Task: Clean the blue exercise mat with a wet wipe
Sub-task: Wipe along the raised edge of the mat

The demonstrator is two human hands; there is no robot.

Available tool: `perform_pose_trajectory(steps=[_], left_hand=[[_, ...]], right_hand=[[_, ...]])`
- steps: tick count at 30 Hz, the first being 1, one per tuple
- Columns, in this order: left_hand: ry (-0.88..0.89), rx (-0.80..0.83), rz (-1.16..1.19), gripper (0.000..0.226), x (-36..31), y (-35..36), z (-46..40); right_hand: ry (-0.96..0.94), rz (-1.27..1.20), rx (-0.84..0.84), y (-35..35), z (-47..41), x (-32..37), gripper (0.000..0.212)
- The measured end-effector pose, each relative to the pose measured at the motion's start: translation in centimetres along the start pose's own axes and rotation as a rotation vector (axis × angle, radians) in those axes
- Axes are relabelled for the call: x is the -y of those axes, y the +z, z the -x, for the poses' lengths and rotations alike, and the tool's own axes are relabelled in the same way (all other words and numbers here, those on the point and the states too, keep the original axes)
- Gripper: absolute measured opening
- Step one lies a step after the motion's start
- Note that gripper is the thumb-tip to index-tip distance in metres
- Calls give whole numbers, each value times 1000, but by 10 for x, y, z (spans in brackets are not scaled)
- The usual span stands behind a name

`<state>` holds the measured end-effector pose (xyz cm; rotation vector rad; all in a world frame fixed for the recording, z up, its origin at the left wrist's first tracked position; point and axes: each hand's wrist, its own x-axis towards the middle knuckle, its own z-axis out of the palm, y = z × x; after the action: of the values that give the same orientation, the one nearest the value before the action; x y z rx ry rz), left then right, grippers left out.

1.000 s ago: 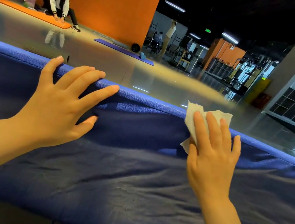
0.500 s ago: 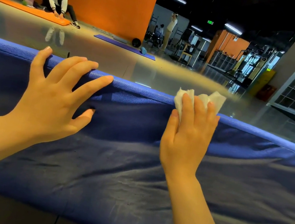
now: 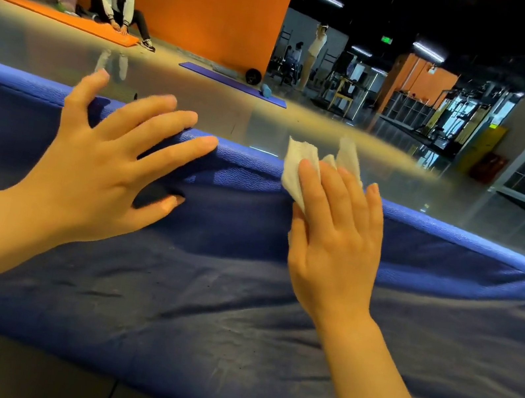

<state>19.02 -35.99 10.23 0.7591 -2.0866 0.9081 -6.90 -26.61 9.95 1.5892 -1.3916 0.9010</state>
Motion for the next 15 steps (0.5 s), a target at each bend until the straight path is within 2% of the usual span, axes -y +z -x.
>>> perform_pose_trajectory(steps=[4,8,12,15], left_hand=[[-175,37,13,77,23,1,4],[-221,-15,22,68,19,2,1],[-146,-141,57,51,4,3,-3],[-47,-218,71,44,-21,4,-13]], right_hand=[[34,74,73,-11,4,-34,52],[54,125,120,-21,3,-63,45],[127,158,159,-24,1,-77,43],[251,109,122,-28,9,-96,43]])
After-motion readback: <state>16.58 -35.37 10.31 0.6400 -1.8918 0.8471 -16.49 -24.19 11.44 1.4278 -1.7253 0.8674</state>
